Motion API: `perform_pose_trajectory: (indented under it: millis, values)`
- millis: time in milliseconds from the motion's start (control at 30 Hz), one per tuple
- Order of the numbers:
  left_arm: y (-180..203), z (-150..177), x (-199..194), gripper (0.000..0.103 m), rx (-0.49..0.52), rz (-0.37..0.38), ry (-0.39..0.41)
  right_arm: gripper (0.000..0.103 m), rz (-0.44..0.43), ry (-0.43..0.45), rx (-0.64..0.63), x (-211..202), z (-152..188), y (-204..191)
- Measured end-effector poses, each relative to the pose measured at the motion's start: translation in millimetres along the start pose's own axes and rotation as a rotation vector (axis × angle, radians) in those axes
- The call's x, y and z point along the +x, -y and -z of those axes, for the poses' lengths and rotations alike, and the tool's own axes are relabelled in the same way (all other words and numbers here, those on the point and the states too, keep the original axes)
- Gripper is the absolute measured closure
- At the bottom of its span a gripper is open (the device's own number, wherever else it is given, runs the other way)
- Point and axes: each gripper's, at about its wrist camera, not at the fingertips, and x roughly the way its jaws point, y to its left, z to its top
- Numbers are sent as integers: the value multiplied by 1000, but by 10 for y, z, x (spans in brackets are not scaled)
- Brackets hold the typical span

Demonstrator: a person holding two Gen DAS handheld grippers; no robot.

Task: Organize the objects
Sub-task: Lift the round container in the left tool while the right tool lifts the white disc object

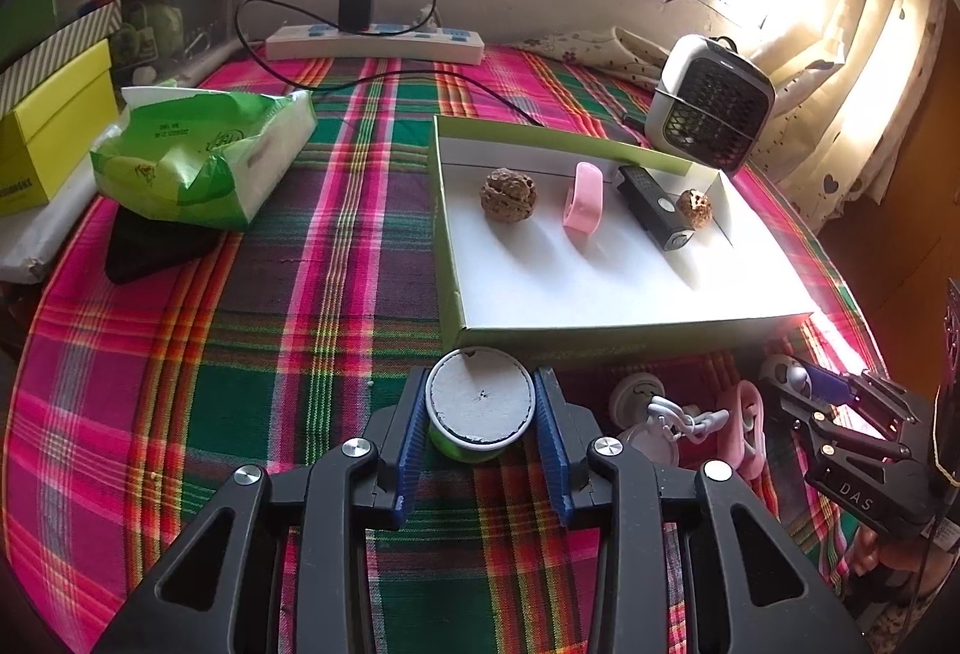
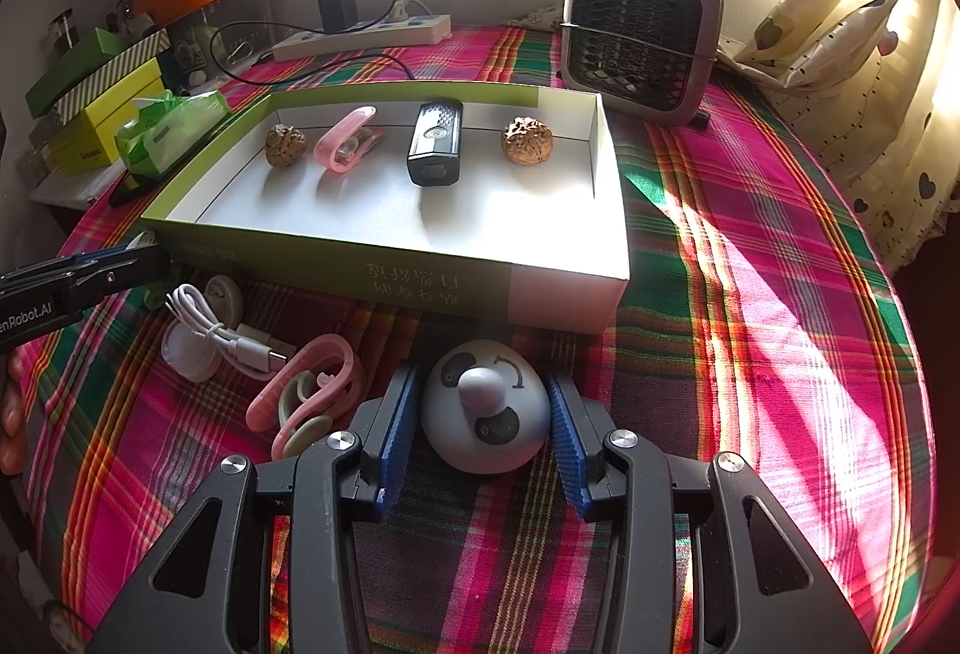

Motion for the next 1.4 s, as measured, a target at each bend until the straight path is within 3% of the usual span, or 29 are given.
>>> perform_pose_trajectory:
  millis: [633,1400]
  values:
    - [-26,-7,-61,72,-1,-3,11,61,-12,9,30,-19,8,55]
    - [109,-61,-418,72,40,8,79,61,-42,74,40,-255,-75,55]
